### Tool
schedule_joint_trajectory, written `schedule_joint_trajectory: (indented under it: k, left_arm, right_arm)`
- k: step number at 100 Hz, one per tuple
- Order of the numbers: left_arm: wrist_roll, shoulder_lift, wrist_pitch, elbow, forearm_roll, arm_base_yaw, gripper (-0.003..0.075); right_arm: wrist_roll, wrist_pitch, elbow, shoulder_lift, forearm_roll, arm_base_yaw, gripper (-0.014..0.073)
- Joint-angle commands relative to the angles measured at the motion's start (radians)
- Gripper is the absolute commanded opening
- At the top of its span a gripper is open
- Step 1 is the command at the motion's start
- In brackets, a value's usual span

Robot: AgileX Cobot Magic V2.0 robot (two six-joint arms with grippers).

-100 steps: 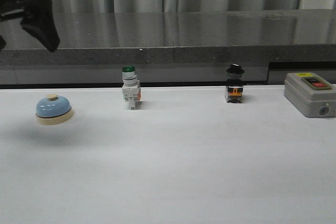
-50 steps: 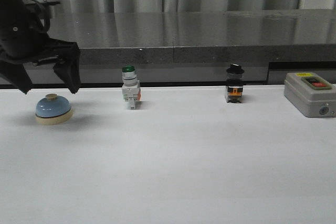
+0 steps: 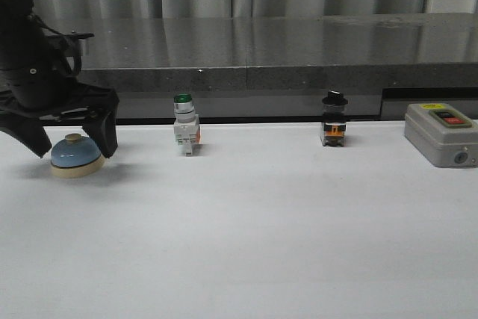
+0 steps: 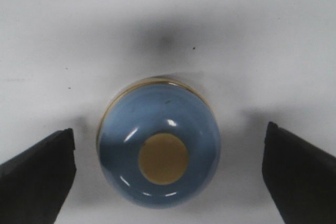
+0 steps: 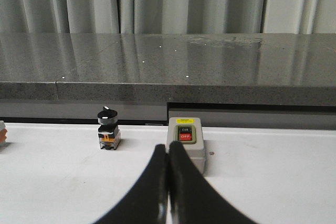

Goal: Place and press bell with both arms
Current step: 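Close the left gripper on the bell dome and lift it, then carry the bell with the left gripper toward the table centre, nearer the robot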

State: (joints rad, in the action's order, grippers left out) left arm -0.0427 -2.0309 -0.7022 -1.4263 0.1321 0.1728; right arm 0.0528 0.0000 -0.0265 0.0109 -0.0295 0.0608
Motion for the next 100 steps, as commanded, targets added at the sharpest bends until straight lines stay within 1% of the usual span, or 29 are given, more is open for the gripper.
schedule_joint_trajectory:
  k: [1, 12, 24, 33, 43, 52, 64, 83, 100]
  left_arm:
    - [0.007, 0.053, 0.036, -0.029, 0.005, 0.006, 0.0608]
    - [0.007, 0.053, 0.036, -0.029, 0.005, 0.006, 0.0495]
    - [0.007, 0.053, 0.036, -0.029, 0.005, 0.006, 0.0388]
    - [0.007, 0.053, 0.034, -0.029, 0.005, 0.006, 0.0326]
    - [0.007, 0.053, 0.032, -0.029, 0.005, 0.006, 0.0279]
    - [0.007, 0.060, 0.020, -0.042, 0.005, 0.006, 0.0261]
    - [0.007, 0.083, -0.002, -0.071, 0.014, 0.006, 0.0261]
    - [0.007, 0.159, -0.012, -0.074, 0.016, 0.014, 0.0261]
    - [-0.002, 0.224, -0.033, -0.074, 0.012, 0.076, 0.0261]
  right_arm:
    - [-0.002, -0.087, 0.015, 0.019, -0.009, -0.001, -0.0070]
    - [-0.002, -0.087, 0.015, 0.019, -0.009, -0.001, -0.0070]
    - [-0.002, -0.087, 0.015, 0.019, -0.009, -0.001, -0.0070]
    - [-0.002, -0.087, 0.015, 0.019, -0.009, -0.001, -0.0070]
    - [-0.002, -0.087, 0.015, 0.019, -0.009, -0.001, -0.0070]
    - [-0.002, -0.087, 0.015, 0.019, -0.009, -0.001, -0.0070]
    - [-0.002, -0.087, 0.015, 0.019, -0.009, -0.001, -0.0070]
    - [-0.002, -0.087, 0.015, 0.019, -0.009, -0.001, -0.0070]
    - [-0.002, -0.087, 0.015, 0.019, -0.009, -0.001, -0.0070]
